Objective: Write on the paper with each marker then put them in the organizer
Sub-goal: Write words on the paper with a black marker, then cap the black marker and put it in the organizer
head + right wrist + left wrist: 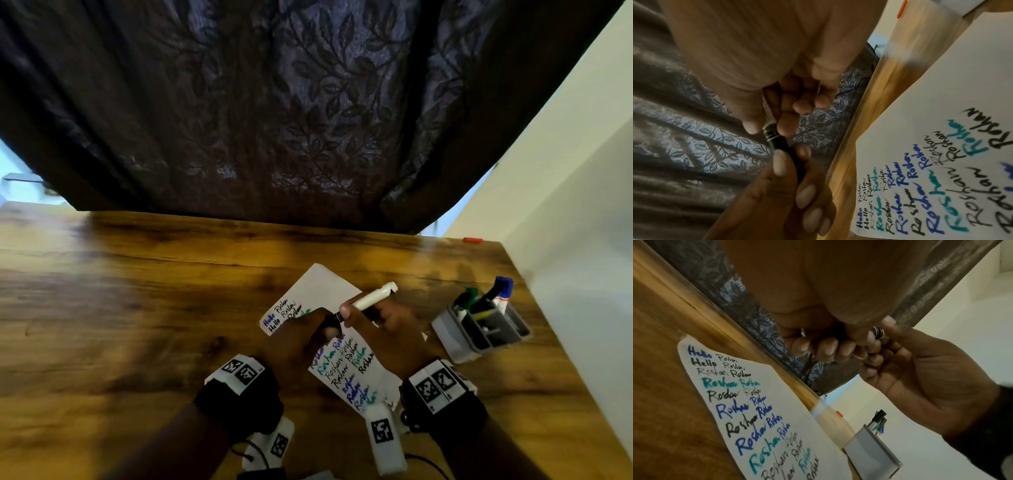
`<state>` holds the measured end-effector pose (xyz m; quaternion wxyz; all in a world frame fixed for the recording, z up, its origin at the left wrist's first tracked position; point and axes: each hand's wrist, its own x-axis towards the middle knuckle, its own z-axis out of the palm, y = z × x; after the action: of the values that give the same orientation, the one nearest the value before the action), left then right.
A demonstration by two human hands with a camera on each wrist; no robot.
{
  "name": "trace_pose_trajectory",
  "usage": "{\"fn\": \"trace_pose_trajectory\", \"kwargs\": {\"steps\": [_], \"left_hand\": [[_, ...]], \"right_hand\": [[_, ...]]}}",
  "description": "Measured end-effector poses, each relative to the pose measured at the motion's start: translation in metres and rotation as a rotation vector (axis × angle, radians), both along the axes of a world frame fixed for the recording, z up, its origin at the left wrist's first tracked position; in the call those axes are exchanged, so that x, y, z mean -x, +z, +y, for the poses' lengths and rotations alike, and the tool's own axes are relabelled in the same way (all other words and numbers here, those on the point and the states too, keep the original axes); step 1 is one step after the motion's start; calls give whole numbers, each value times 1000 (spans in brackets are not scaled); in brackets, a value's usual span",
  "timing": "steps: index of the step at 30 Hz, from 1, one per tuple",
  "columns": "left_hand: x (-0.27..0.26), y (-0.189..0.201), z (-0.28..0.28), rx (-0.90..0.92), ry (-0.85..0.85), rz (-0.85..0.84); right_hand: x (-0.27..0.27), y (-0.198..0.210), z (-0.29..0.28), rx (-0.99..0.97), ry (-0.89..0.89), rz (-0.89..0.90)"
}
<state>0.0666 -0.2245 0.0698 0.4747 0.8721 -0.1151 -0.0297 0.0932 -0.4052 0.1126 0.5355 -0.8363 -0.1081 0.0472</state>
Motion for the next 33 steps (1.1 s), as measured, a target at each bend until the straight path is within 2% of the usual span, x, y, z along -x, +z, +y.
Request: {"fn": "trace_pose_trajectory", "kwargs": {"steps": [3,5,6,8,12,16,20,21,23,25,26,29,33], "left_hand": [[-9,-3,6,-27,-45,-25],[-13,-3,6,-97,-82,-99],[-14,-3,6,-69,-72,-160],[-17,4,5,-45,-97,-162],[-30,29,15,-116,-241,-95],[-34,36,15,-147,-306,-69],[-30,34,9,-49,-264,-72],[-29,33,5,-46,-249,-85],[-31,30,-7,-49,-219,-117],[-35,29,-21,-47,-215,-146],[-36,30,-31,-47,-230,-155],[-37,37,-64,-52,-297,-156],[-41,40,-104,-21,-316,-149]], "right_hand": [[-2,4,7,-68,-36,40],[-3,7,13,-39,-73,-10],[-3,9,15,-33,-91,-36],[-4,14,17,-34,-105,-70],[-4,22,16,-66,-101,-83],[3,14,3,-112,-186,10],[22,-3,-20,-317,-295,136],[25,-5,-29,-281,-346,81],[31,-7,-52,21,-390,-93],[36,-4,-69,371,-290,-218],[37,-2,-75,440,-215,-244],[38,-1,-90,441,-73,-293],[33,4,-119,469,-91,-334]]}}
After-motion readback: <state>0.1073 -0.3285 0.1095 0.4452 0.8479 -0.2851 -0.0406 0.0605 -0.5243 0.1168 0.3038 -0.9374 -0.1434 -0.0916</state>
